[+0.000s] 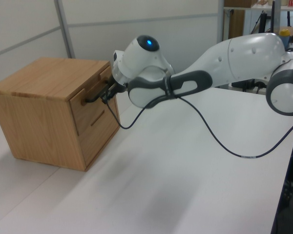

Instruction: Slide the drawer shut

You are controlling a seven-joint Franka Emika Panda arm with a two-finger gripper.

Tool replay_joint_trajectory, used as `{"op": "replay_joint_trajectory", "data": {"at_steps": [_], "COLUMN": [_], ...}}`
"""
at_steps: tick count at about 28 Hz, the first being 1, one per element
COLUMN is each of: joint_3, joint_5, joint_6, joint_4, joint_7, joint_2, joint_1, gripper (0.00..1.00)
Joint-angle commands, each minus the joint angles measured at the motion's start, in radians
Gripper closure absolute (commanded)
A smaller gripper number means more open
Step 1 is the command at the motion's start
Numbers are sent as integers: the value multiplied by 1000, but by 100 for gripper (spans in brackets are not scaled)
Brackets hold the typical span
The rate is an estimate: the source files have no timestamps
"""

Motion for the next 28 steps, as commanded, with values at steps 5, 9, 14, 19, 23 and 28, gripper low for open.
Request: {"op": "replay_joint_trajectory", "data": {"at_steps": [5,9,14,19,23,28], "joint_3": [2,0,-5,-9,-9,-9], "joint_5": [69,97,118,141,153,153], "joint_6": [-484,-621,-714,-807,-854,-890], "joint_4": [-14,-12,-14,-16,-19,-26], "joint_7": [19,15,14,14,14,12], "joint_2": [-144,-189,-227,-264,-285,-307], "joint_1": [1,-3,-6,-18,-31,-42], "gripper": [100,100,100,100,97,70]}}
